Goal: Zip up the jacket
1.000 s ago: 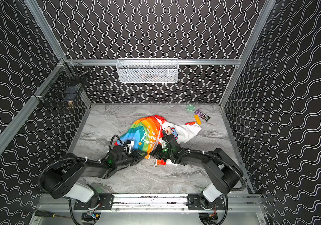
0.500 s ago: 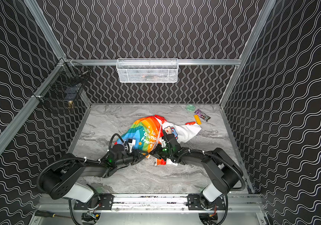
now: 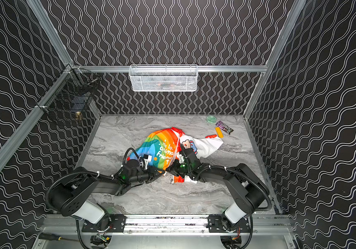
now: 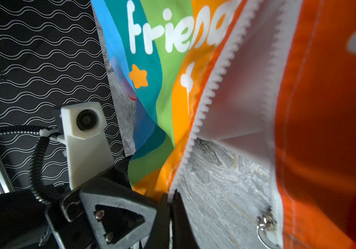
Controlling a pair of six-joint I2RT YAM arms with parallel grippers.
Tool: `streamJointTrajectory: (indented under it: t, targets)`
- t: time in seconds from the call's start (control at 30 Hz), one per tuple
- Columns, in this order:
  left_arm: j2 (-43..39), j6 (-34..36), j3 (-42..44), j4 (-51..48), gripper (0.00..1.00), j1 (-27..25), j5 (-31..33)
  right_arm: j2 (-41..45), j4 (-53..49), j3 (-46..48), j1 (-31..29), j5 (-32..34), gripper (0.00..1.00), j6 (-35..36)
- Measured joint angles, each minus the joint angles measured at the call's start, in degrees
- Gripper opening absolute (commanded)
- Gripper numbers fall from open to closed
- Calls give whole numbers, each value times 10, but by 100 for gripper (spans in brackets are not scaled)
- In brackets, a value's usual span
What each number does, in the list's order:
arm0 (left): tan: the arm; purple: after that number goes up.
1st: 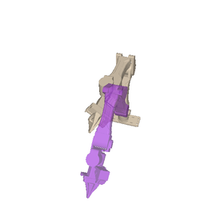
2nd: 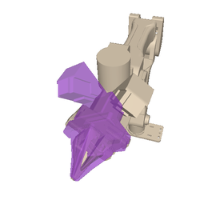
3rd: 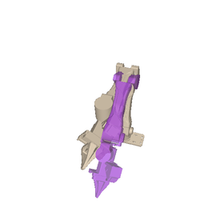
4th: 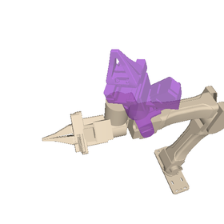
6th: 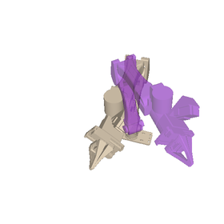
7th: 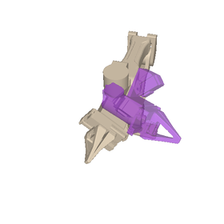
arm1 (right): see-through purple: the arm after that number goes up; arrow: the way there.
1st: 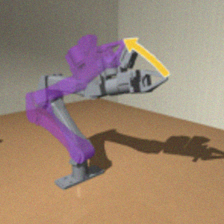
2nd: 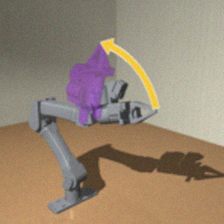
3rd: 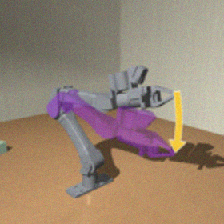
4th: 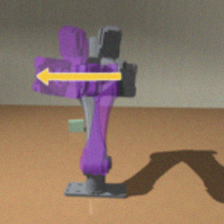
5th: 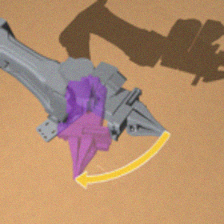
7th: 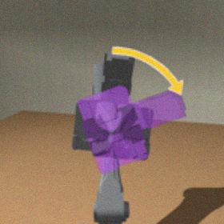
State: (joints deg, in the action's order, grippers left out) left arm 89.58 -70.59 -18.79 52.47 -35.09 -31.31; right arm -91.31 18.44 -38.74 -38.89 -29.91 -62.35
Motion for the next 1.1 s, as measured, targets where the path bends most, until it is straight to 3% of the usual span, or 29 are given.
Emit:
streamJointTrajectory:
  t: [0.23,0.33,0.4,0.6,0.7,1.1]
  targets:
    - [5,-2,3,14,9,0,-4,0,0,1,0,0,0,0]
    - [5,-2,2,14,1,0,-5,0,0,1,0,0,0,0]
    - [5,-2,1,14,0,0,-6,0,0,1,0,0,7,0]
    - [-5,1,-5,0,0,0,-5,7,0,6,5,0,46,0]
    - [-17,10,-10,-17,0,0,-3,22,0,17,11,1,52,0]
    - [-28,71,-44,-93,0,7,19,173,-31,135,12,55,54,-28]
